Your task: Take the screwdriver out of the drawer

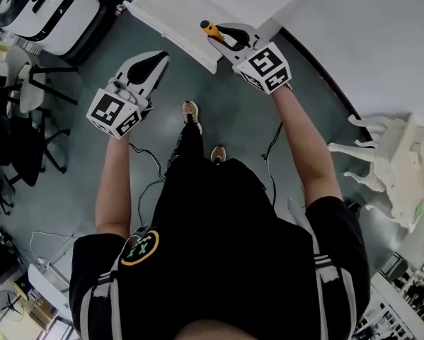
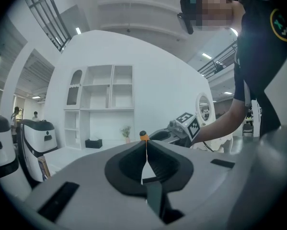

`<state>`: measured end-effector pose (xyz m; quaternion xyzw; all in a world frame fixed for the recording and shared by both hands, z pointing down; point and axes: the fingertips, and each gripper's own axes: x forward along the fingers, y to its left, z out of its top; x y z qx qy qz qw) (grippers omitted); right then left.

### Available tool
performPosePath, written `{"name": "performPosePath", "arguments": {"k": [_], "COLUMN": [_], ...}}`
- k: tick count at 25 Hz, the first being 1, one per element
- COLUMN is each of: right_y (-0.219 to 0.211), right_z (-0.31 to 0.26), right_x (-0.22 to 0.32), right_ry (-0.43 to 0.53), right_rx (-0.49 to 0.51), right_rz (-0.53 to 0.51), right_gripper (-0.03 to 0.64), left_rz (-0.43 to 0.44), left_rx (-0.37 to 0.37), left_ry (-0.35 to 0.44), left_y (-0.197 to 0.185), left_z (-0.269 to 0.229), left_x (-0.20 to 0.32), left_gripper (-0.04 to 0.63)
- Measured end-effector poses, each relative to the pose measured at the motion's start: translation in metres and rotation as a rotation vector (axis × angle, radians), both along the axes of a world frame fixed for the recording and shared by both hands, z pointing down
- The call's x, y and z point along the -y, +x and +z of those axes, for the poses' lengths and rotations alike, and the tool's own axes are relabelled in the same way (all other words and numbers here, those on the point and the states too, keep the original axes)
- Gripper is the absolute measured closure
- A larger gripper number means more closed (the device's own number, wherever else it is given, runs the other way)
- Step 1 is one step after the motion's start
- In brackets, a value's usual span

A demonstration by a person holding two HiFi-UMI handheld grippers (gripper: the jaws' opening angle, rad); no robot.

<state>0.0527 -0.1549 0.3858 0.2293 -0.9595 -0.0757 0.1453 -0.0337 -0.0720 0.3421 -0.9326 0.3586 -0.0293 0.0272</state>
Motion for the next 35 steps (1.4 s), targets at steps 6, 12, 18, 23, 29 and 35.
{"name": "performPosePath", "arguments": {"k": [6,12,18,23,29,35], "right_y": [0.025,0.040,0.054,0.054,0.041,0.031], "right_z": [-0.021,-0.041,-0.051,-0.058,-0.066,-0.066], "right_x": [-0.065,-0.107,-0.130,-0.146,-0.155,-0.157], "right_ry": [-0.002,0.008,0.002,0.009,0.029,0.027], "right_rx": [0.061,0.116,0.169,0.198,0.211,0.221], "right_rz": [0.006,0.013,0.043,0.049,0.047,0.060], "right_gripper": [0.499,0.499,0.499,0.499,0.499,0.499], "left_rz": [0.020,0.044,0.078,0.086,0.125,0.133], "left_rx": [0.004,0.006,0.019,0.012,0.017,0.019], "left_ry": [0.002,-0.007,-0.009,0.003,0.010,0.021], "left_y": [0.023,0.036,0.043,0.041,0.038,0.026], "left_z": [-0.007,-0.007,-0.008,-0.013,-0.015,-0.018], "left_x": [-0.048,-0.073,-0.084,-0.088,-0.089,-0.088], "left_gripper": [0.574,0.574,0.574,0.574,0.574,0.574]}}
